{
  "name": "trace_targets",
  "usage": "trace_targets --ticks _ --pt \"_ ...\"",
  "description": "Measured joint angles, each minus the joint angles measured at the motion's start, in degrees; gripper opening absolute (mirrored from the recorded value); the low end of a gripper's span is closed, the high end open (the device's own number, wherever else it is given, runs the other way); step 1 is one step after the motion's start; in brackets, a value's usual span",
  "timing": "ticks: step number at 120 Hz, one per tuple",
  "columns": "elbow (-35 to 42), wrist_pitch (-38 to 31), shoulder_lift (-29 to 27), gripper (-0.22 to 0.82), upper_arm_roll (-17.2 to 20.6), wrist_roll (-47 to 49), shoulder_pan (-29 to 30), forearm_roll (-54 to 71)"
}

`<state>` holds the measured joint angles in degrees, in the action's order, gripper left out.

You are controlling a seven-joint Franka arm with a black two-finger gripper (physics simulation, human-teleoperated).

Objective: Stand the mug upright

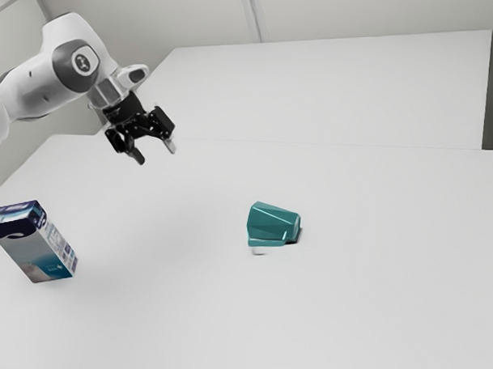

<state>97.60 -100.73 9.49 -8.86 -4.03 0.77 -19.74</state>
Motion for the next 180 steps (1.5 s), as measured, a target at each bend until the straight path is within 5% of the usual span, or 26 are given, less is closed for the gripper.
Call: trace_targets --ticks 64,137,164,180 --pt "3.41 -6.88 14.72 0.60 4.19 -0.70 -0.23 -27.77" --pt "3.21 -12.12 21.00 0.60 9.39 -1.02 -0.92 -38.64" --pt "2.56 -14.00 21.08 0.12 9.56 -1.21 -1.18 -35.73" --pt "1.58 -14.85 21.01 -0.03 9.64 -1.01 -1.59 -34.21"
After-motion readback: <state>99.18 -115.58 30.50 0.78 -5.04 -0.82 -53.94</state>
